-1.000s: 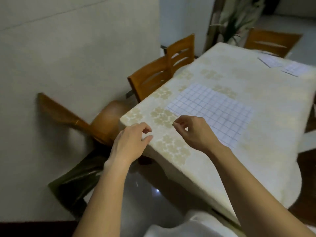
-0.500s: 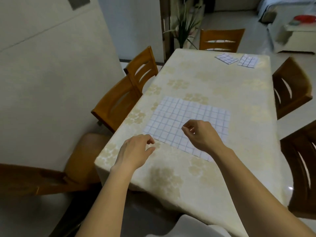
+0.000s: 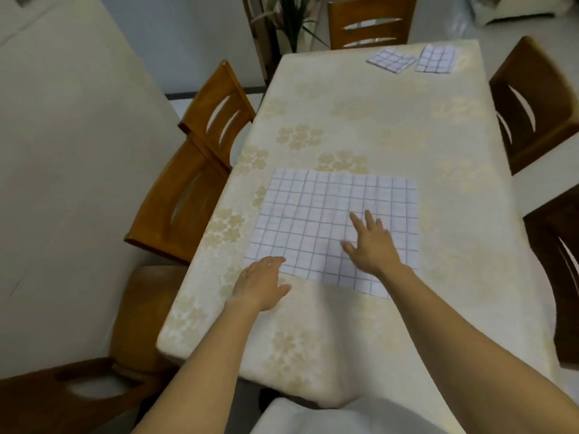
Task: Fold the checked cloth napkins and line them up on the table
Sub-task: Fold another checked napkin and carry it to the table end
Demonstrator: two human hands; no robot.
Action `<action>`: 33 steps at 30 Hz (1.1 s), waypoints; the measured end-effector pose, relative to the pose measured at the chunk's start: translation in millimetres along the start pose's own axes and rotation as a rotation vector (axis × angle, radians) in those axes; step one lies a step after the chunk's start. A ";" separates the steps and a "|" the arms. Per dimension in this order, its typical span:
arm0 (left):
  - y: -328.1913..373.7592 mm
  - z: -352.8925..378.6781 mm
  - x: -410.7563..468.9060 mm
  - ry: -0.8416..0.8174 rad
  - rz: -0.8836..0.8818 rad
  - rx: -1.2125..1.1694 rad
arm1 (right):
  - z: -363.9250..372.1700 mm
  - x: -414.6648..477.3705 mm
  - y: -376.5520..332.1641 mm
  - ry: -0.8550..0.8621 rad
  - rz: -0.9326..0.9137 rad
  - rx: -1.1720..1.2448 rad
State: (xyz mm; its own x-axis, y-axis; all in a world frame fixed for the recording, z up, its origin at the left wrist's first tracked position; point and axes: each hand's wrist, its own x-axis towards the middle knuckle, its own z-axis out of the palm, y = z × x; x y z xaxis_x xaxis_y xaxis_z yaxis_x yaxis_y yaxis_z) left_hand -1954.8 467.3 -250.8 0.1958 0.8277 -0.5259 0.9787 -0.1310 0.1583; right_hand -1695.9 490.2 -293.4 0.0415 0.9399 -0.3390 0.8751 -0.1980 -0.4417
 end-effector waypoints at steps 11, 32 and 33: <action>-32.1 44.8 68.4 -0.195 0.149 0.206 | 103.7 0.2 3.1 -0.098 0.203 -0.110; -53.1 72.9 95.2 0.028 0.432 0.153 | 148.1 -58.1 -28.3 -0.092 0.415 -0.140; -52.1 74.1 92.2 0.037 0.427 0.157 | 149.6 -59.6 -28.5 -0.082 0.418 -0.140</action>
State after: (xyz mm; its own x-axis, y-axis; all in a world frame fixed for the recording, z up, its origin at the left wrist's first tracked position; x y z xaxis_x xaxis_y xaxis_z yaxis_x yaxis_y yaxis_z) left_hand -1983.1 509.9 -369.4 0.5844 0.7002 -0.4101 0.8088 -0.5437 0.2243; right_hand -1795.5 398.2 -384.9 0.3716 0.7608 -0.5321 0.8483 -0.5111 -0.1383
